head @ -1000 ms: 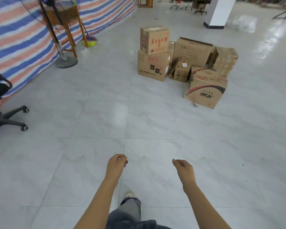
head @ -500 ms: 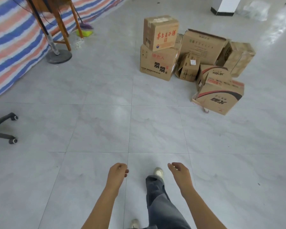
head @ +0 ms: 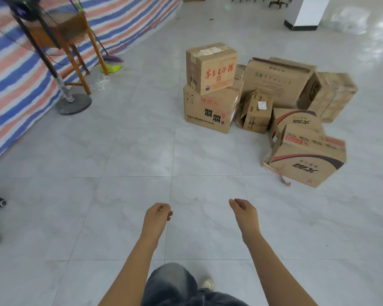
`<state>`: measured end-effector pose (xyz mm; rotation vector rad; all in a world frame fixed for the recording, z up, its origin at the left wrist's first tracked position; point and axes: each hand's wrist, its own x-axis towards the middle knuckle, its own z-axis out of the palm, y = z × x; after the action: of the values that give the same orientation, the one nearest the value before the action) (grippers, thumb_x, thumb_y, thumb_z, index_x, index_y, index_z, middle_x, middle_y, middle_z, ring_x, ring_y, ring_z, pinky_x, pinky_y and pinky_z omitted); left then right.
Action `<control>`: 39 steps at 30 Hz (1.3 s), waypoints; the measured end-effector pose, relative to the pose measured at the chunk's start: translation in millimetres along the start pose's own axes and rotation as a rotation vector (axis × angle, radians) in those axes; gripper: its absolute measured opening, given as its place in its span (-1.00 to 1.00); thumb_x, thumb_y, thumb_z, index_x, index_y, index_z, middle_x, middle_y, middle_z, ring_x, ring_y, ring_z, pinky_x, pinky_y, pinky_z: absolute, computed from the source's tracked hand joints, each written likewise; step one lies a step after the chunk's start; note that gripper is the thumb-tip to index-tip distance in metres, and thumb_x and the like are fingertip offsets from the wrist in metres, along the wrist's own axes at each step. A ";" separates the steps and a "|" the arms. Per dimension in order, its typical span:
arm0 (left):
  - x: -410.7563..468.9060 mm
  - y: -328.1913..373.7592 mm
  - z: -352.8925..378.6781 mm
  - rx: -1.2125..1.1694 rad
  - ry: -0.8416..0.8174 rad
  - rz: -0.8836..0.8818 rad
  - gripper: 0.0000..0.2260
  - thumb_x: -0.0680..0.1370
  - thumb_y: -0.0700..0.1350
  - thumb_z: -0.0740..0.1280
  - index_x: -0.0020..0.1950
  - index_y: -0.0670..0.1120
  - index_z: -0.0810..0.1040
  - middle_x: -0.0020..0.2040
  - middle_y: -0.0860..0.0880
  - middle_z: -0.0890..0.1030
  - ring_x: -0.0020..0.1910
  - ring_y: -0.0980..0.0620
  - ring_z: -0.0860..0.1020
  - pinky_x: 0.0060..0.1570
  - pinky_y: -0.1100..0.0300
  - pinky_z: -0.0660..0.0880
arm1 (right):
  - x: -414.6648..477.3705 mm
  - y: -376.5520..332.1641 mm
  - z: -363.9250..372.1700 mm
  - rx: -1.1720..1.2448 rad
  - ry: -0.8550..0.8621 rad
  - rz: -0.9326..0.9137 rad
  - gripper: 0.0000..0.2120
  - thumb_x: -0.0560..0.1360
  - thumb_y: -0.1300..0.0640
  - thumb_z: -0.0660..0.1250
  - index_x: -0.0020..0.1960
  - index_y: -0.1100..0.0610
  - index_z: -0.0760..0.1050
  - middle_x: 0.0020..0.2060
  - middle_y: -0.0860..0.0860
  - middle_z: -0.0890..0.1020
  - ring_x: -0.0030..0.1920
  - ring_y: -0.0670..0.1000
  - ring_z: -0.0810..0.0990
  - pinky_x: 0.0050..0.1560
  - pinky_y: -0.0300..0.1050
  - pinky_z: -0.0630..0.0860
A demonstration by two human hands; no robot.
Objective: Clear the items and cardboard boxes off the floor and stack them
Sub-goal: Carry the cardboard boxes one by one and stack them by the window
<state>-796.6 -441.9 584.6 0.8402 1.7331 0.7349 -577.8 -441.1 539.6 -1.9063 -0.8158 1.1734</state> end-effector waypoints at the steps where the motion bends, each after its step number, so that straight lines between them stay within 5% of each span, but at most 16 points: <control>1: 10.6 3.3 6.0 0.000 -0.006 -0.012 -0.89 0.60 -0.18 0.18 0.02 -0.16 0.48 -0.08 -0.11 0.58 -0.07 -0.05 0.53 -0.04 0.14 0.39 | 8.7 1.2 1.9 -0.012 -0.011 0.013 -0.66 0.52 0.05 0.30 0.19 0.23 0.50 0.06 0.08 0.54 0.07 0.05 0.50 0.02 -0.14 0.37; 10: 161.3 75.0 50.9 0.004 -0.054 -0.122 -0.80 0.60 -0.22 0.16 -0.21 -0.09 0.43 -0.18 -0.09 0.54 -0.22 0.02 0.48 -0.25 0.24 0.39 | 145.0 -51.1 16.7 -0.071 0.041 0.103 -0.65 0.52 0.04 0.30 0.22 0.22 0.48 0.17 0.13 0.54 0.17 0.10 0.50 0.05 -0.13 0.38; 20: 342.9 243.7 55.0 -0.086 -0.079 0.024 -0.84 0.57 -0.21 0.19 -0.19 -0.09 0.47 -0.18 -0.08 0.57 -0.22 0.01 0.51 -0.12 0.14 0.39 | 291.2 -194.2 68.3 -0.093 0.071 0.046 -0.65 0.53 0.01 0.28 0.23 0.17 0.47 0.18 0.08 0.53 0.19 0.06 0.48 0.15 -0.09 0.41; 26: 383.1 242.0 84.4 -0.018 -0.187 -0.145 -0.83 0.58 -0.22 0.19 -0.20 -0.10 0.46 -0.18 -0.11 0.57 -0.23 0.00 0.50 -0.25 0.20 0.39 | 336.5 -207.4 81.2 -0.210 0.031 0.159 -0.66 0.54 0.03 0.27 0.24 0.18 0.46 0.19 0.09 0.53 0.09 0.00 0.46 0.15 -0.12 0.42; 30: 430.4 257.2 98.2 -0.002 -0.155 -0.225 -0.86 0.57 -0.23 0.20 -0.18 -0.14 0.46 -0.21 -0.12 0.56 -0.28 -0.01 0.49 -0.27 0.19 0.34 | 395.3 -231.7 89.0 -0.229 -0.020 0.150 -0.86 0.54 0.08 0.26 0.05 0.11 0.49 0.07 0.09 0.56 -0.01 -0.01 0.47 0.01 -0.18 0.37; 34: 498.9 311.7 122.4 -0.043 -0.058 -0.189 -0.90 0.56 -0.23 0.21 -0.13 -0.15 0.47 -0.21 -0.11 0.56 -0.27 -0.01 0.49 -0.27 0.18 0.35 | 476.6 -270.7 86.8 -0.216 -0.050 0.101 -0.61 0.54 0.04 0.27 0.30 0.20 0.41 0.21 0.10 0.50 0.15 0.05 0.48 0.10 -0.17 0.37; 39: 565.3 390.7 178.5 -0.051 -0.044 -0.112 -0.88 0.56 -0.23 0.21 -0.15 -0.15 0.47 -0.15 -0.15 0.57 -0.24 -0.02 0.50 -0.25 0.17 0.36 | 598.2 -345.0 60.6 -0.106 -0.003 0.042 -0.60 0.54 0.05 0.27 0.32 0.19 0.40 0.25 0.11 0.48 0.20 0.06 0.46 0.11 -0.13 0.38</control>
<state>-680.2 257.5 548.3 0.7139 1.7007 0.6782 -452.5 240.7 545.6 -2.0173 -0.8586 1.1797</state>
